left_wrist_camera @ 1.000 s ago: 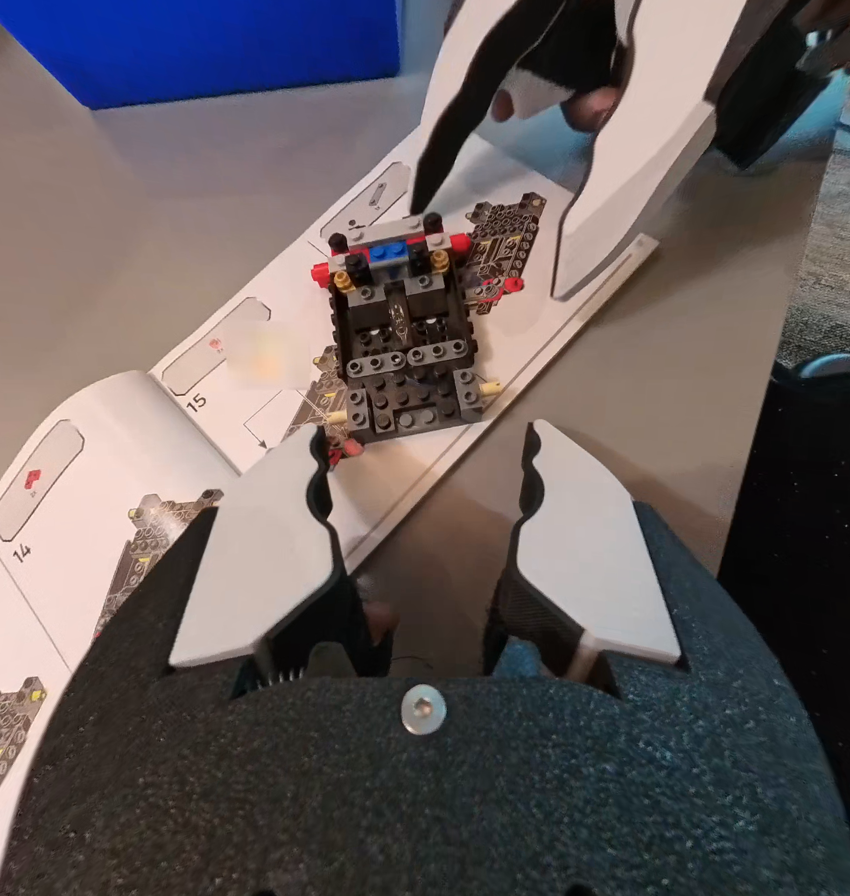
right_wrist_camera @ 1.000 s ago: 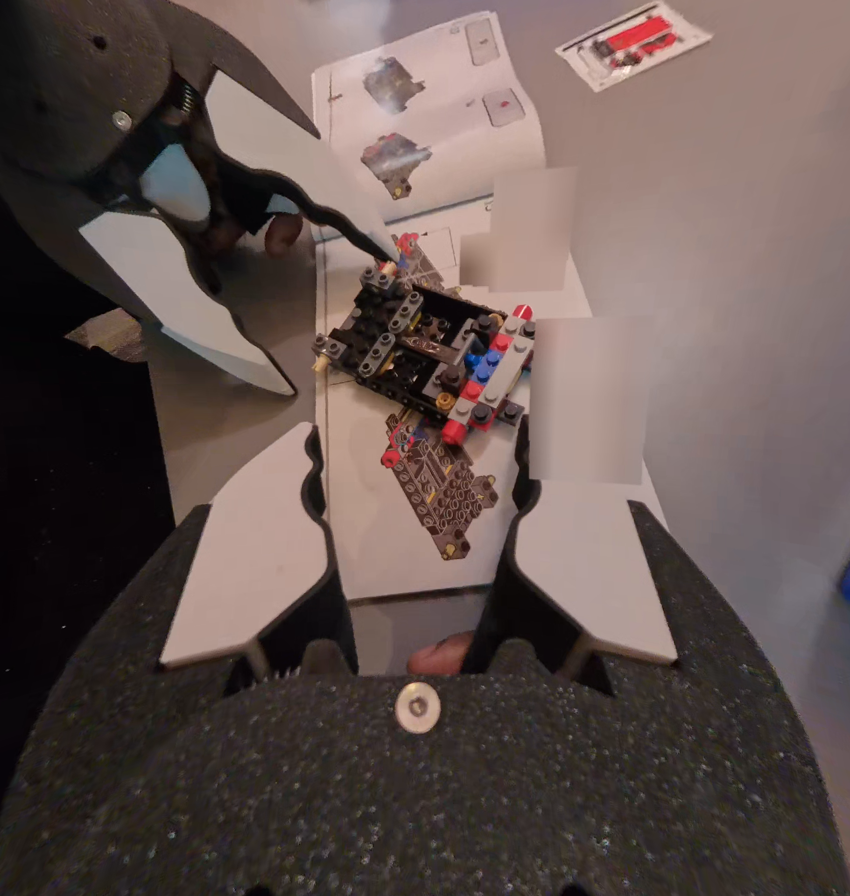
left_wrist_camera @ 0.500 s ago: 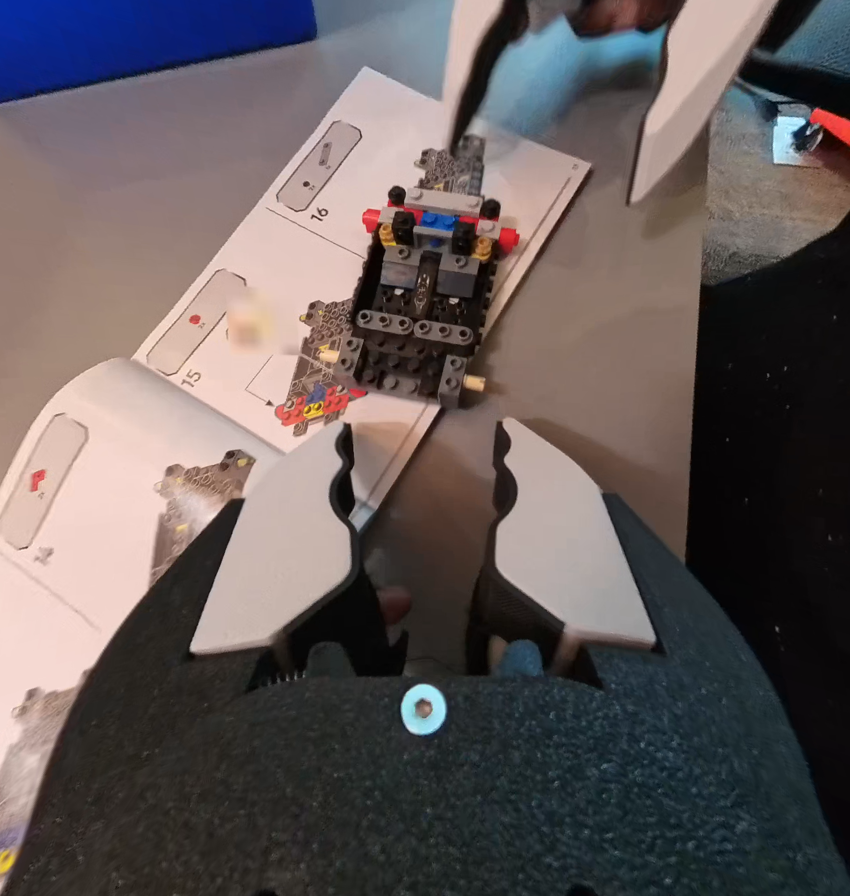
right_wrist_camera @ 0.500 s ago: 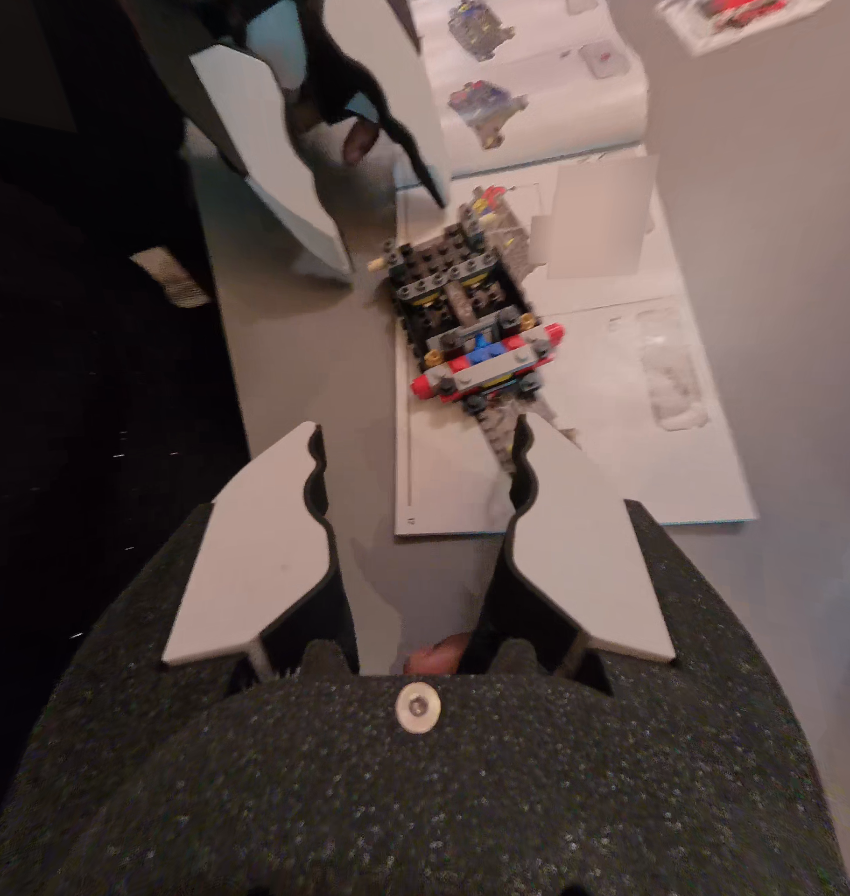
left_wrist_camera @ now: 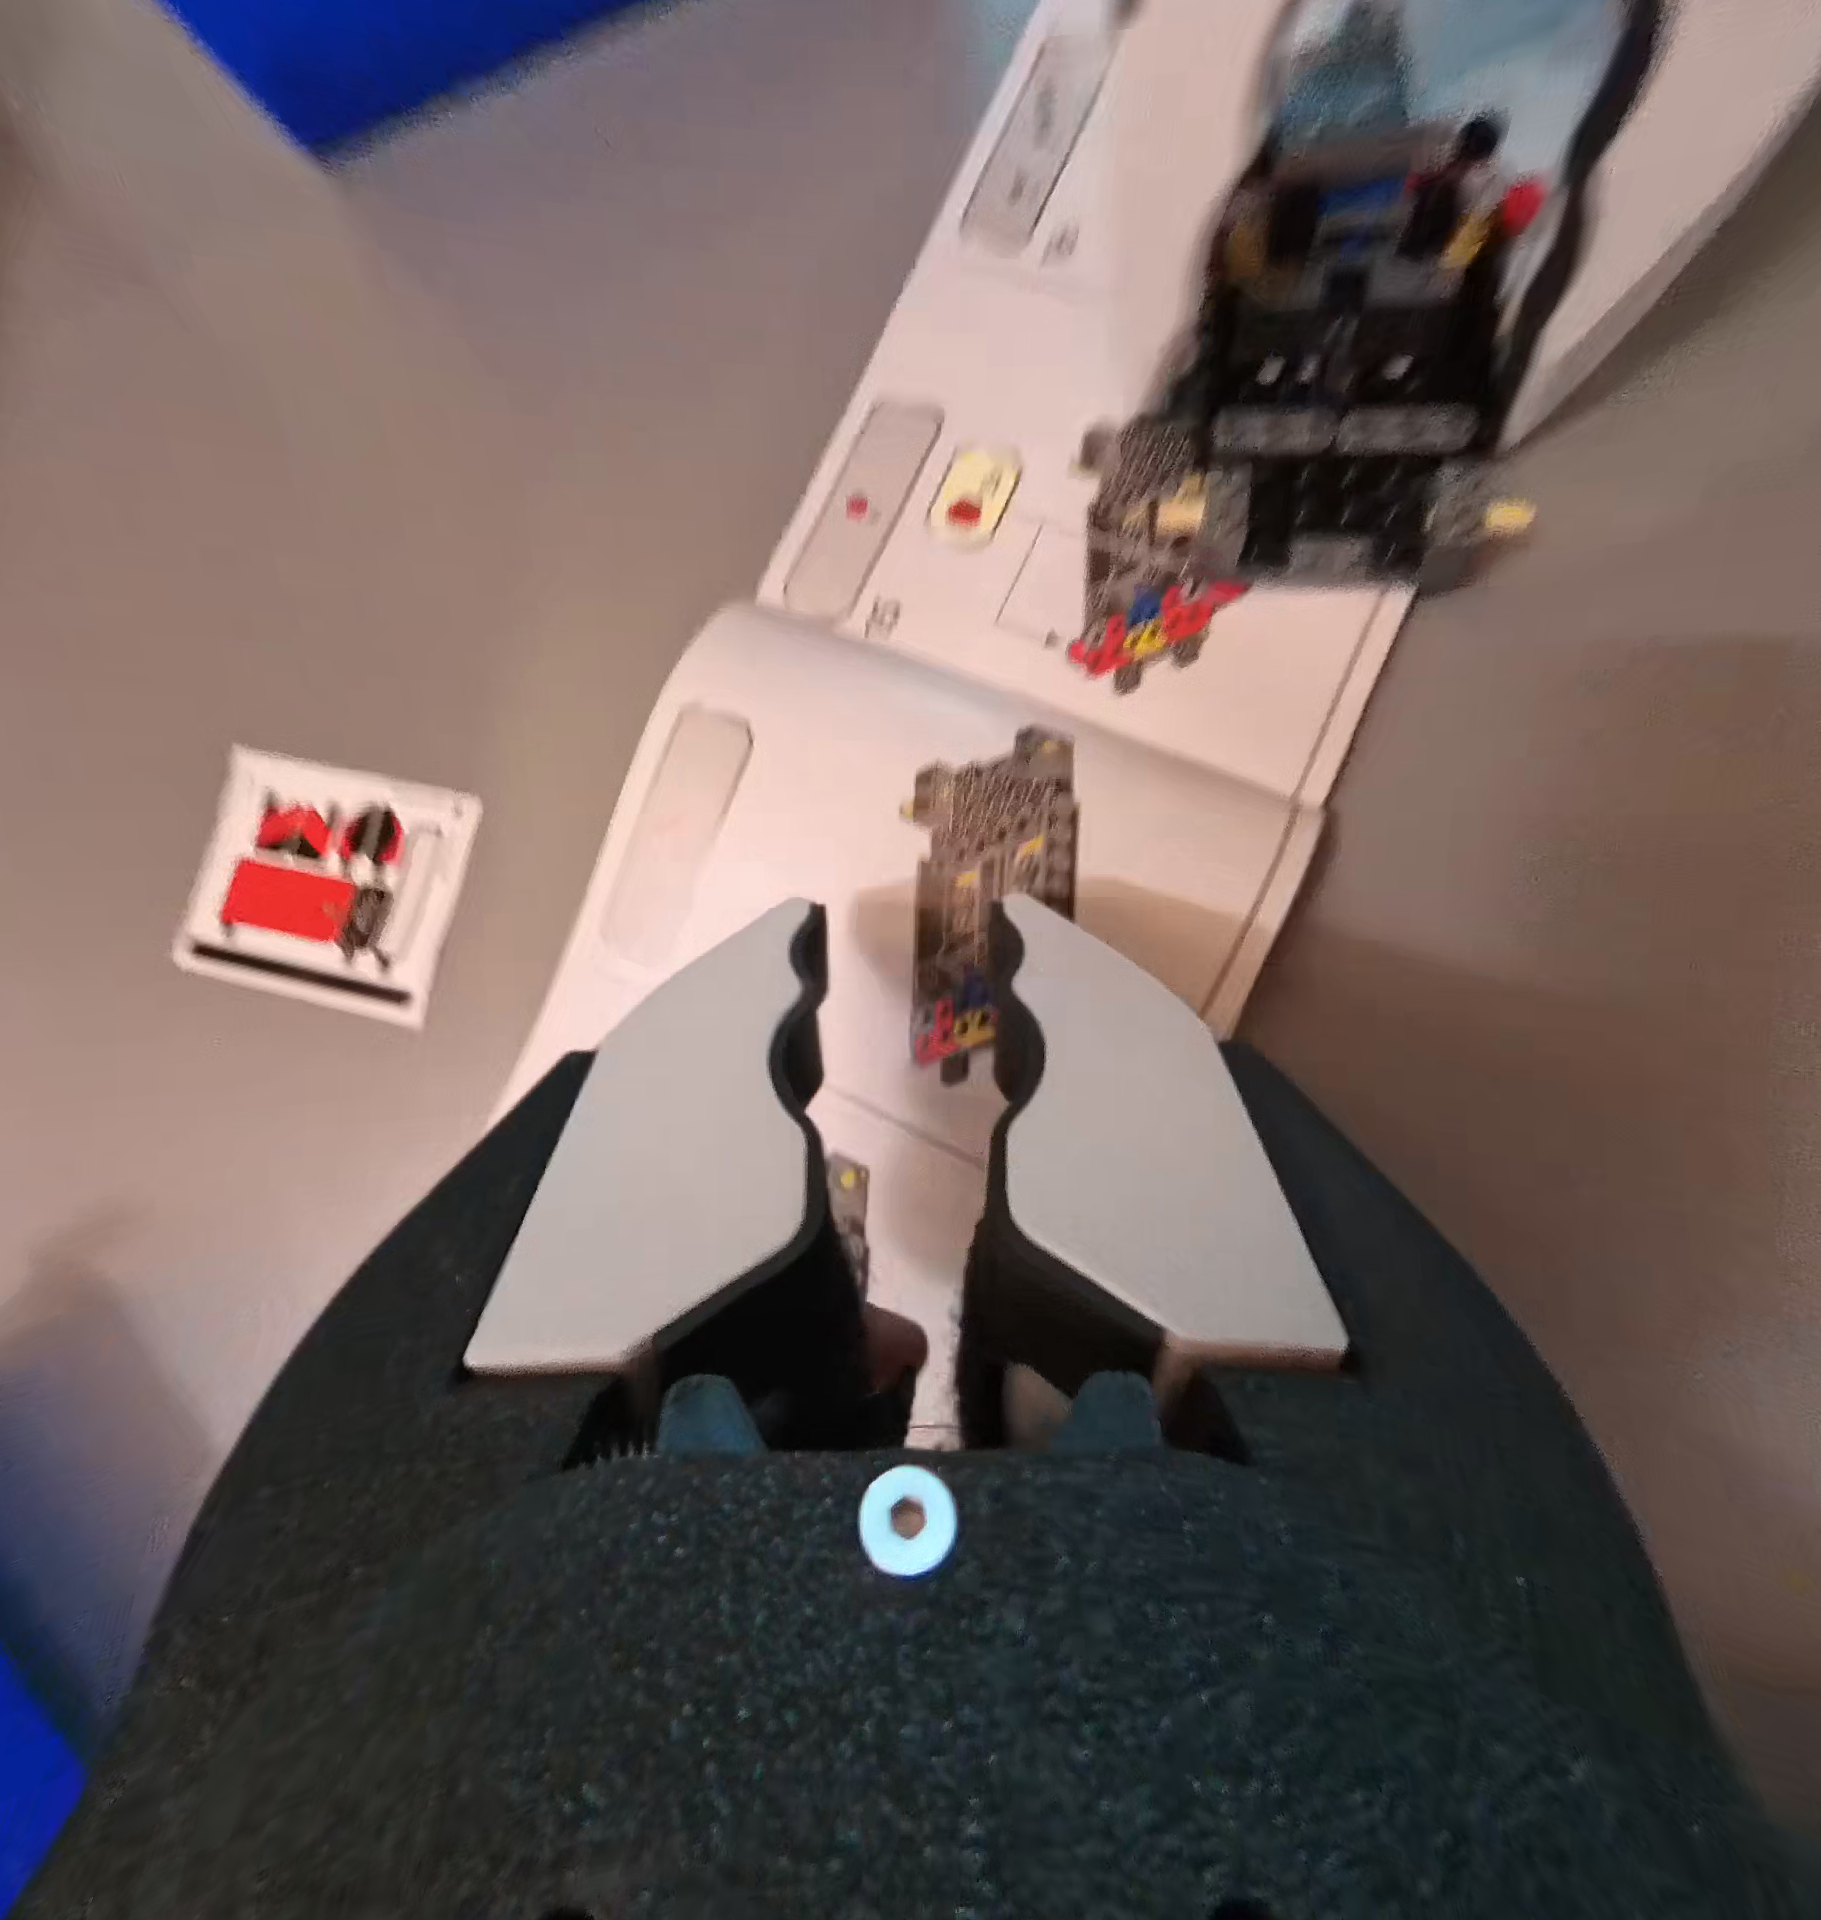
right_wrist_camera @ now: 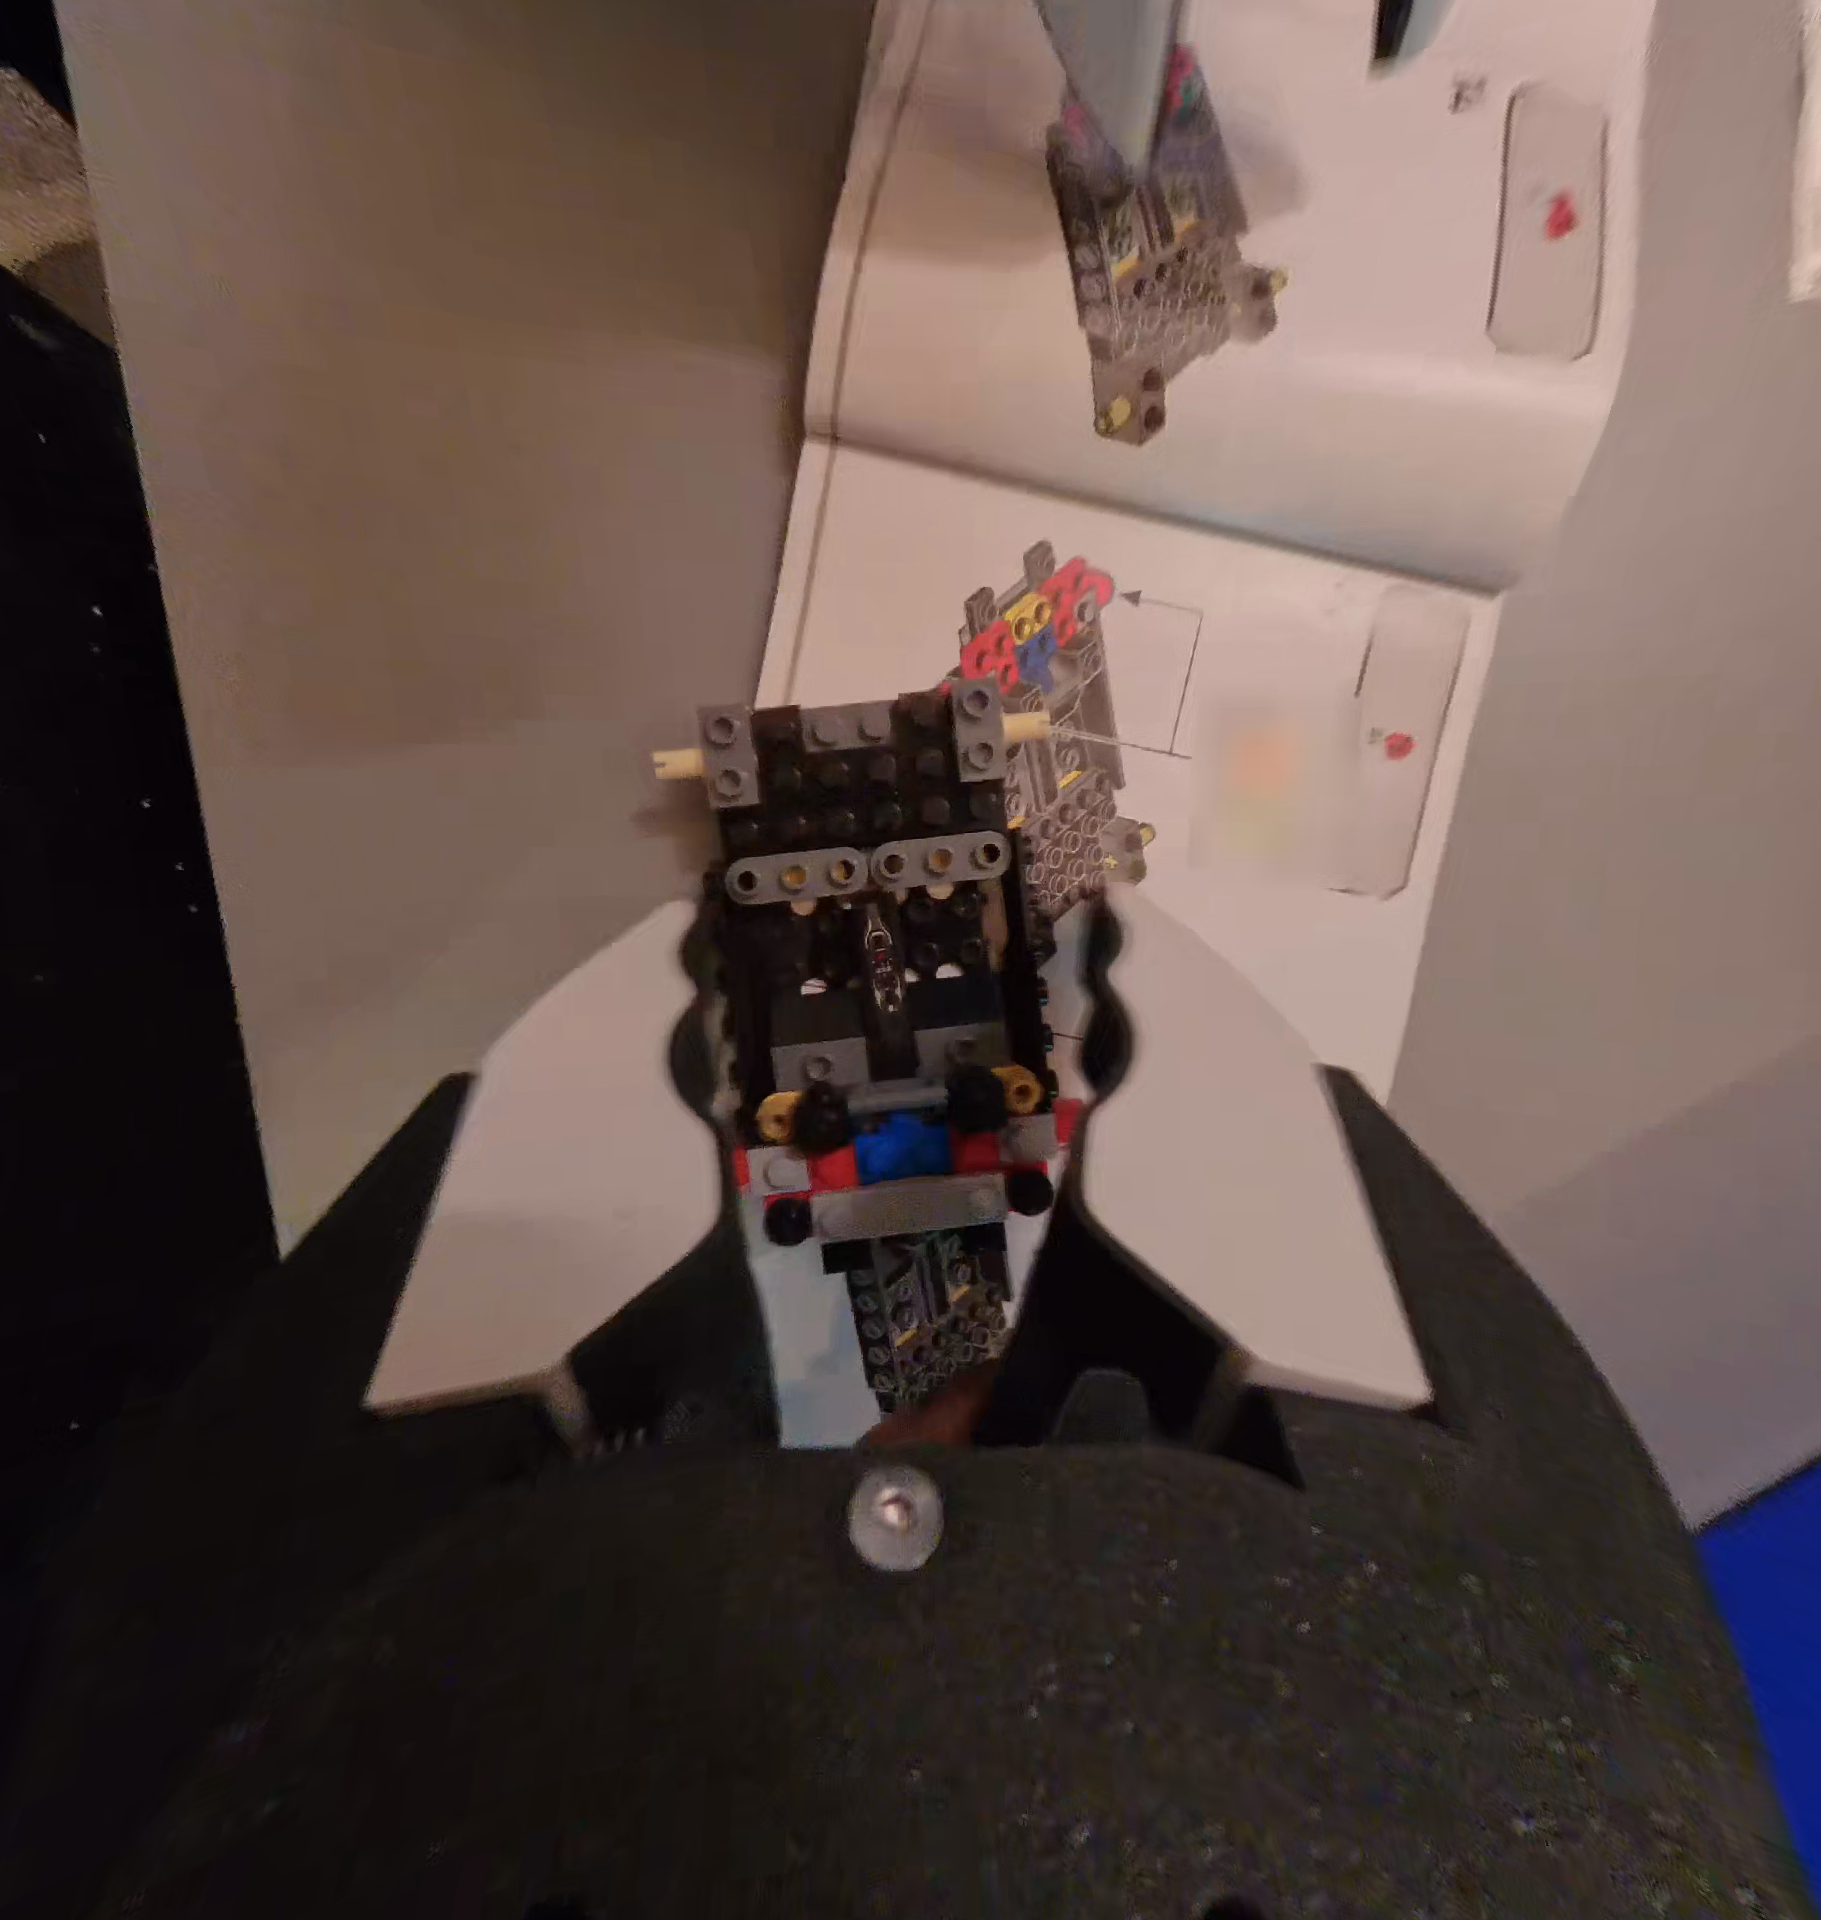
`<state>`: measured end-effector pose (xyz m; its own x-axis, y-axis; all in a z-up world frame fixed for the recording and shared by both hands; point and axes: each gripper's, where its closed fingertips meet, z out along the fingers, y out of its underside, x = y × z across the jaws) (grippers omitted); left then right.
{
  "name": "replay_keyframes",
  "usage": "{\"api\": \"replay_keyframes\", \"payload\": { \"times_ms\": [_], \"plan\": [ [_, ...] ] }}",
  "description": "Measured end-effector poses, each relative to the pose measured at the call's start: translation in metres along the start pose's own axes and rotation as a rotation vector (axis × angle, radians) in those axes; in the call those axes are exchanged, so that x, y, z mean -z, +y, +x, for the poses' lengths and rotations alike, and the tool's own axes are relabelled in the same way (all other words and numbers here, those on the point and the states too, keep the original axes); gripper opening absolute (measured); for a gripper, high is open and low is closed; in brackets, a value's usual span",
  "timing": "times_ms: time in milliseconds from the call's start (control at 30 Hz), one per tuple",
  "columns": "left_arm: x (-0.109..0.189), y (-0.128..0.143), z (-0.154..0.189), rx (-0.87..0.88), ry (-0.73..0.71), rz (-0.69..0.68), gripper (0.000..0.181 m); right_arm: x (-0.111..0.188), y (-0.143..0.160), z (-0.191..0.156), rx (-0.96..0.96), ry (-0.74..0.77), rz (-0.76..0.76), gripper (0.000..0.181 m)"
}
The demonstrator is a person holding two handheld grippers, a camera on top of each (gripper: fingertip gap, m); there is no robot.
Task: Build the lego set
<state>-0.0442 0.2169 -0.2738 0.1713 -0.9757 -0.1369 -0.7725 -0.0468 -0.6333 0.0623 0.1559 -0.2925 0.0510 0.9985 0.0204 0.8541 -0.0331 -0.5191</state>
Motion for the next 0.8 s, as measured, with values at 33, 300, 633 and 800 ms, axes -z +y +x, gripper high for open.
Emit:
{"api": "replay_keyframes", "payload": {
  "times_ms": [33,300,633,800],
  "plan": [
    [-0.004,0.012,0.002,0.033,0.018,-0.052,0.024,0.001,0.000,-0.003,0.016,-0.008,0.000,0.058],
    [0.003,0.022,0.045,0.176,0.079,-0.015,0.012,0.022,-0.015,0.020,-0.116,-0.042,-0.001,0.058],
    [0.007,0.016,0.095,0.109,0.115,0.020,0.010,0.031,-0.034,0.077,-0.177,0.080,-0.058,0.058],
    [0.008,0.015,0.102,0.074,0.131,0.002,0.010,-0.001,-0.034,0.125,-0.153,0.145,-0.309,0.058]
  ]
}}
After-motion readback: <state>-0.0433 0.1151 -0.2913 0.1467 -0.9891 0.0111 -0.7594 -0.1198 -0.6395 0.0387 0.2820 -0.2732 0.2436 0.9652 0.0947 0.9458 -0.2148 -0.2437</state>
